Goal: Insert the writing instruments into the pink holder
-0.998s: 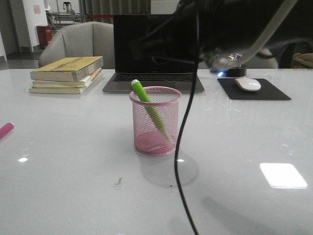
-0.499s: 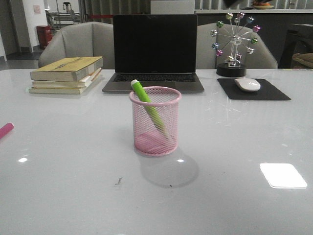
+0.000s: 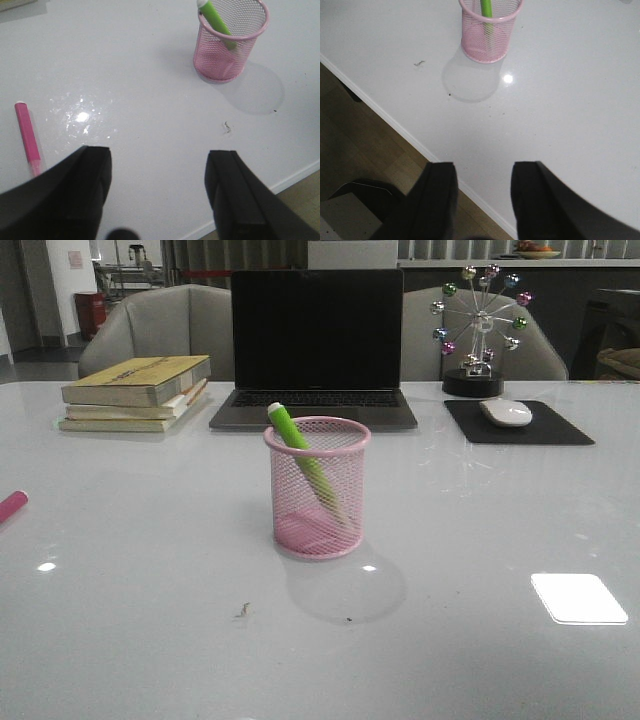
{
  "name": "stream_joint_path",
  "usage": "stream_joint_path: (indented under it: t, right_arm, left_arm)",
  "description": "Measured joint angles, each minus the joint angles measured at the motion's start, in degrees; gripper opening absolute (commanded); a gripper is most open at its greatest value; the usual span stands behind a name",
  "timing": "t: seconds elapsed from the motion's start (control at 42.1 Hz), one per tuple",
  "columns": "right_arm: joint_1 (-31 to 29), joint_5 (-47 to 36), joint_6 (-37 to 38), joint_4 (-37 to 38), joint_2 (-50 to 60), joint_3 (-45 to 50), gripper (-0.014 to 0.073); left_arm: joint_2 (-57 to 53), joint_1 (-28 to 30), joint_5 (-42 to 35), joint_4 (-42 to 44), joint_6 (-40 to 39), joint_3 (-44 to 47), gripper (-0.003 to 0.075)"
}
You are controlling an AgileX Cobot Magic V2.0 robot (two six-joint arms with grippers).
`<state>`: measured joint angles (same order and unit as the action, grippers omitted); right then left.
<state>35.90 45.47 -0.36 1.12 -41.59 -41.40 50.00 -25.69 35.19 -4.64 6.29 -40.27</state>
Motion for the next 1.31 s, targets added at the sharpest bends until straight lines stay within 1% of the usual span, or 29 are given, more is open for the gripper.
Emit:
stream_joint_path:
  t: [0.095,0.19,0.309,0.38,0.499,0.689,0.808,0.998,1.307]
  right_arm:
    - [0.0,0.1,0.4,0.1,0.0,0.0,0.0382]
    - [0.0,0.4,0.4,0.2,0.0,0.0,0.0382]
    - [0.0,0.7,0.4,0.2,0.0,0.0,0.0382]
    - [0.0,0.7,0.4,0.2,0.0,0.0,0.0382]
    - [0.0,0.7,0.4,0.3,0.0,0.0,0.0382]
    - [0.0,0.9,0.4,0.3,0.0,0.0,0.0382]
    - [0.0,1.1,0.4,0.3,0.0,0.0,0.0382]
    - [0.0,1.1,0.4,0.3,0.0,0.0,0.0382]
    - [0.0,1.1,0.4,0.3,0.0,0.0,0.0382]
  left_arm:
    - [0.1,0.0,0.3,0.0,-1.6,0.0,0.0495]
    - [1.0,1.6,2.1,0.0,-2.9,-0.5,0.05]
    - [4.5,6.0,6.3,0.5,-3.1,-2.9,0.0498]
    - [7.5,9.3,7.5,1.0,-3.3,-4.4,0.0497]
    - [13.4,14.7,8.0,1.4,-3.5,-7.0,0.0497]
    - [23.9,20.3,8.0,1.6,-3.5,-11.7,0.0497]
    - [31.0,22.0,7.8,1.9,-3.5,-15.4,0.0497]
    - [40.9,23.2,7.6,2.0,-3.5,-21.2,0.0497]
    - [53.7,23.3,6.1,3.0,-3.5,-29.6,0.0497]
